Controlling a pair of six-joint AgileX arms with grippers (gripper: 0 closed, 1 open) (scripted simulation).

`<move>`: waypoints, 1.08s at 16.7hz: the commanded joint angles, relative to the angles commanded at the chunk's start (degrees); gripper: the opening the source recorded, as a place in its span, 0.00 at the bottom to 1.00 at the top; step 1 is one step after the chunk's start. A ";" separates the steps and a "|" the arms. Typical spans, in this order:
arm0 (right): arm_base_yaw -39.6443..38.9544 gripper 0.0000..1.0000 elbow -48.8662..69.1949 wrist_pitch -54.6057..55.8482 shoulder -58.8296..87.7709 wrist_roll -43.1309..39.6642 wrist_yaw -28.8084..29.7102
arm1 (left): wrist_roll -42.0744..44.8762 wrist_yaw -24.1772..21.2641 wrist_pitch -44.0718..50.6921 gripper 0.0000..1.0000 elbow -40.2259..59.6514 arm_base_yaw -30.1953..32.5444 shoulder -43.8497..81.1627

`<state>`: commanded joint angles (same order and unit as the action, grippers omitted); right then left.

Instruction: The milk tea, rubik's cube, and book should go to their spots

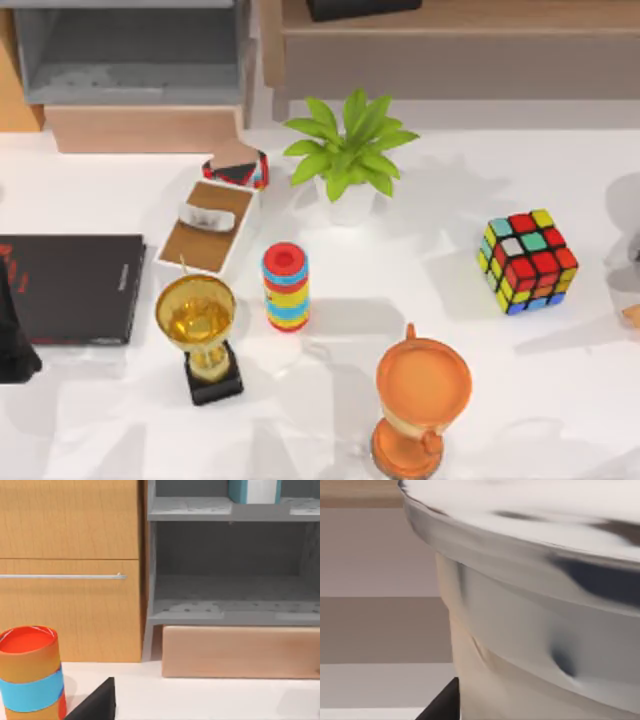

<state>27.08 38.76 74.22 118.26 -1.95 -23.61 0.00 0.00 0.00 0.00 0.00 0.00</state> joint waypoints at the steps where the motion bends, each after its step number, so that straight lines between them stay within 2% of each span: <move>1: 0.00 0.53 0.00 0.00 0.00 0.00 0.00 | 0.00 0.00 0.00 1.00 0.00 0.00 0.00; 7: 0.00 0.98 0.00 0.00 0.00 0.00 0.00 | 0.00 0.00 0.00 1.00 0.00 0.00 0.00; 18: 0.36 1.00 -0.30 0.06 -0.80 -0.03 0.11 | 0.00 0.00 0.00 1.00 0.00 0.00 0.00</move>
<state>27.44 38.47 74.28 117.45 -1.97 -23.50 0.00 0.00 0.00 0.00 0.00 0.00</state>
